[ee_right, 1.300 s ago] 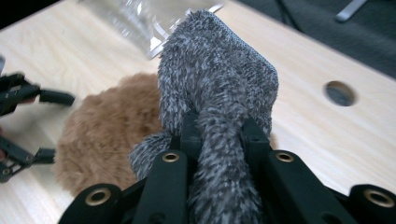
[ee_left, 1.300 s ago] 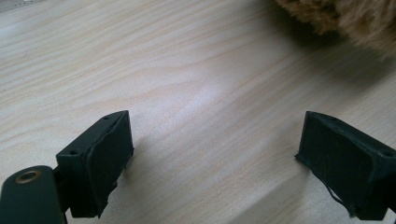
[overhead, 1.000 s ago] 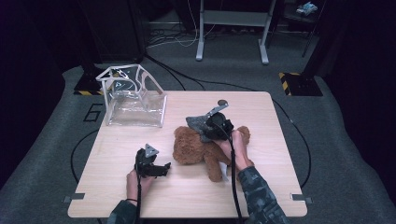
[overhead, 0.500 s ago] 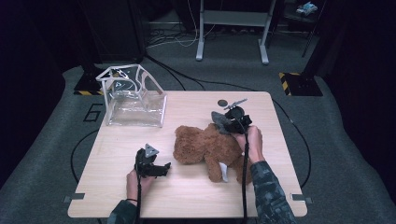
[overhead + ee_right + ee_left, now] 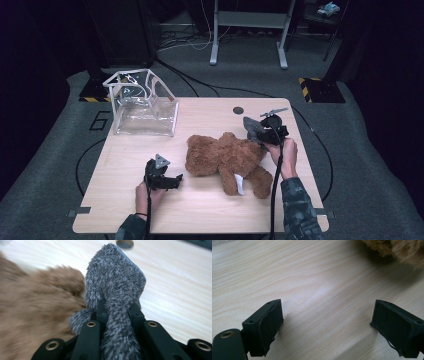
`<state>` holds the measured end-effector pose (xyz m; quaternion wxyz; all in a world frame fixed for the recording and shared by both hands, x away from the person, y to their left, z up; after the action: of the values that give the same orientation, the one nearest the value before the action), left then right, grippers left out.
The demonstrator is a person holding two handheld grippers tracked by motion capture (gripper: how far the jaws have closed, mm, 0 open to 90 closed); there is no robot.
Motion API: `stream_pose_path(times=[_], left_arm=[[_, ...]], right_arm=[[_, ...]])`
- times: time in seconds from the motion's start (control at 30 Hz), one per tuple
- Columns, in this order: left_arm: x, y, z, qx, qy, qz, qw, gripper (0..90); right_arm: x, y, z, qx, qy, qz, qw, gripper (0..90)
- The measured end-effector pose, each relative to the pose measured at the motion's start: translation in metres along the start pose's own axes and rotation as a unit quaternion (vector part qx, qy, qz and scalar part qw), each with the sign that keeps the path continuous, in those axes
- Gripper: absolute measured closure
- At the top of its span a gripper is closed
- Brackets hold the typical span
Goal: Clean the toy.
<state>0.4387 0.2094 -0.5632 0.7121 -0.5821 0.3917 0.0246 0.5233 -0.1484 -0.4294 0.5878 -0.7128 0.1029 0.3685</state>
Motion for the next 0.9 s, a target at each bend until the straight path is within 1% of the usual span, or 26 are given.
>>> stream_pose_path(times=[0.03, 0.1, 0.17, 0.2, 0.23, 0.27, 0.3, 0.33, 0.37, 0.4, 0.43, 0.47, 0.5, 0.53, 0.57, 0.6, 0.63, 0.67, 0.7, 0.73, 0.77, 0.9], left_arm=[[0.001, 0.000, -0.001, -0.007, -0.002, -0.005, 1.0000, 9.7], [0.001, 0.000, -0.001, -0.007, -0.002, -0.005, 1.0000, 9.7], [0.001, 0.000, -0.001, -0.007, -0.002, -0.005, 1.0000, 9.7], [0.001, 0.000, -0.001, -0.007, -0.002, -0.005, 1.0000, 9.7], [0.001, 0.000, -0.001, -0.007, -0.003, -0.006, 1.0000, 9.7], [0.001, 0.000, -0.001, -0.007, -0.002, -0.005, 1.0000, 9.7], [0.001, 0.000, 0.000, -0.005, -0.002, -0.004, 1.0000, 9.7], [0.000, 0.000, 0.000, -0.002, -0.001, -0.001, 1.0000, 9.7], [0.000, 0.000, 0.000, -0.002, -0.001, -0.002, 1.0000, 9.7], [0.000, 0.000, 0.000, -0.002, -0.001, -0.002, 1.0000, 9.7], [0.000, 0.000, 0.000, -0.002, -0.001, -0.001, 1.0000, 9.7], [0.000, 0.000, 0.000, -0.002, -0.001, -0.001, 1.0000, 9.7], [0.000, 0.000, 0.000, -0.003, -0.002, -0.003, 1.0000, 9.7], [0.000, 0.000, 0.000, -0.003, -0.002, -0.003, 1.0000, 9.7], [0.001, 0.000, -0.001, -0.009, -0.004, -0.008, 0.9999, 9.7], [0.001, 0.000, 0.000, -0.007, -0.004, -0.007, 0.9999, 9.7], [0.001, 0.000, -0.001, -0.008, -0.004, -0.007, 0.9999, 9.7], [0.001, 0.000, 0.000, -0.007, -0.004, -0.007, 0.9999, 9.7], [0.001, 0.000, 0.000, -0.007, -0.004, -0.007, 0.9999, 9.7], [0.001, 0.000, -0.001, -0.008, -0.004, -0.007, 0.9999, 9.7], [0.001, 0.000, -0.001, -0.008, -0.005, -0.007, 0.9999, 9.7], [0.001, 0.000, 0.000, -0.008, -0.005, -0.007, 0.9999, 9.7]], right_arm=[[-0.008, -0.004, 0.003, 0.002, -0.004, -0.010, 0.9999, 76.4], [-0.021, -0.011, 0.012, -0.002, -0.018, -0.034, 0.9993, 76.4], [-0.033, -0.018, 0.023, -0.009, -0.034, -0.053, 0.9980, 76.4], [-0.036, -0.021, 0.029, -0.021, -0.042, -0.059, 0.9971, 76.4], [-0.039, -0.022, 0.035, -0.027, -0.048, -0.065, 0.9963, 76.4], [-0.042, -0.024, 0.044, -0.031, -0.059, -0.068, 0.9955, 76.3], [-0.043, -0.025, 0.050, -0.039, -0.064, -0.072, 0.9946, 76.3], [-0.045, -0.027, 0.060, -0.043, -0.076, -0.077, 0.9932, 76.3], [-0.045, -0.027, 0.069, -0.048, -0.085, -0.078, 0.9922, 76.2], [-0.043, -0.026, 0.075, -0.065, -0.093, -0.082, 0.9902, 76.1], [-0.041, -0.025, 0.087, -0.074, -0.103, -0.083, 0.9885, 76.0], [-0.038, -0.024, 0.095, -0.087, -0.107, -0.080, 0.9872, 75.9], [-0.035, -0.022, 0.102, -0.090, -0.113, -0.079, 0.9864, 75.9], [-0.030, -0.019, 0.112, -0.095, -0.117, -0.066, 0.9863, 75.7], [-0.024, -0.017, 0.118, -0.108, -0.119, -0.063, 0.9850, 75.6], [-0.020, -0.014, 0.123, -0.106, -0.123, -0.053, 0.9853, 75.6], [-0.012, -0.010, 0.127, -0.117, -0.128, -0.046, 0.9838, 75.5], [-0.007, -0.008, 0.129, -0.123, -0.126, -0.039, 0.9836, 75.5], [0.000, -0.003, 0.131, -0.131, -0.119, -0.033, 0.9837, 75.5], [0.003, 0.000, 0.131, -0.136, -0.117, -0.027, 0.9834, 75.6], [0.004, 0.002, 0.131, -0.130, -0.114, -0.023, 0.9847, 75.6], [0.002, 0.005, 0.124, -0.142, -0.095, -0.028, 0.9849, 75.9]])
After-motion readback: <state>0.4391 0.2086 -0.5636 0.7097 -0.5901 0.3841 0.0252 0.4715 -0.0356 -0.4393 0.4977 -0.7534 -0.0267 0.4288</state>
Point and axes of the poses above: each handheld gripper's, and its own axes: x roughly forward along the jaws, y roughly out of its underside, z roughly to its left, the point moved 5 cm from there along x, roughly forward along the jaws, and after that the axes turned 8 degrees about -z, right-handed, at the moved point
